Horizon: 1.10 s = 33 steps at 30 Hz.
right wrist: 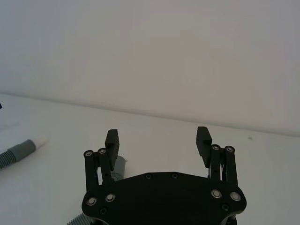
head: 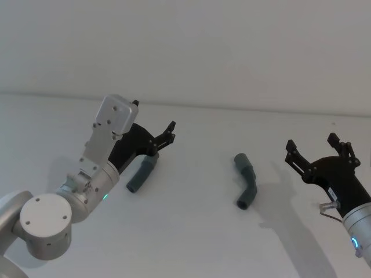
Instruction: Use both hands to pick up one end of the pipe from the table, align the ends, and insert them.
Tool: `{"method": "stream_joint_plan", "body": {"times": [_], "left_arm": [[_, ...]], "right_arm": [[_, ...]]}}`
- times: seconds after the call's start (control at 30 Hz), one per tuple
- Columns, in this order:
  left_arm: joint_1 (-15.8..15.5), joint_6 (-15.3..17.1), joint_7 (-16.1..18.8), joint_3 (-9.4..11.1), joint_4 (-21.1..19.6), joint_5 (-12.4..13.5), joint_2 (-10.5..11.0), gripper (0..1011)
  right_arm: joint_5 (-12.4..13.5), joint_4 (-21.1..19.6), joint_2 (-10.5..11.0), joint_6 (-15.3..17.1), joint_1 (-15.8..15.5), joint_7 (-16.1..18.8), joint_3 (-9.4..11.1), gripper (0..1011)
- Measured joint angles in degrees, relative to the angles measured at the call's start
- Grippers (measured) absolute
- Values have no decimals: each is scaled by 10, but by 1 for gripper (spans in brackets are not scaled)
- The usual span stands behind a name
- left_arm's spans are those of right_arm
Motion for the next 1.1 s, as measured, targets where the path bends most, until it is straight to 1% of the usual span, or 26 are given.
{"method": "stream_joint_plan", "body": {"times": [0.3,0.43,0.57,0.67,0.7,0.73,0.77,0.9,1.0,1.03,1.1], "left_arm": [[-3,-1,-6,-2,4,-3,-1,1001],[-10,-1,-22,-5,12,-14,-2,1001],[-20,5,-38,-9,20,-29,-4,1001],[-29,22,-49,-14,26,-43,-7,1001],[-29,22,-49,-14,26,-43,-7,1001],[-33,34,-54,-18,28,-52,-9,1001],[-33,34,-54,-18,28,-52,-9,1001],[-40,68,-58,-25,29,-68,-14,1001],[-42,86,-58,-29,29,-74,-16,1001],[-42,101,-57,-31,27,-79,-18,1001],[-42,120,-54,-34,23,-84,-20,1001]], "right_arm": [[-1,-1,0,1,0,0,0,994],[-5,-4,0,11,1,-1,0,994],[-10,-9,3,30,7,-1,-4,994],[-13,-12,4,44,14,1,-8,994],[-15,-12,4,49,16,2,-9,993],[-15,-13,4,53,19,3,-10,994],[-17,-14,5,62,22,4,-12,994],[-22,-15,6,84,33,9,-19,994],[-25,-15,7,103,42,13,-24,994],[-25,-14,7,108,44,14,-25,994],[-27,-12,7,118,50,17,-29,994]]}}
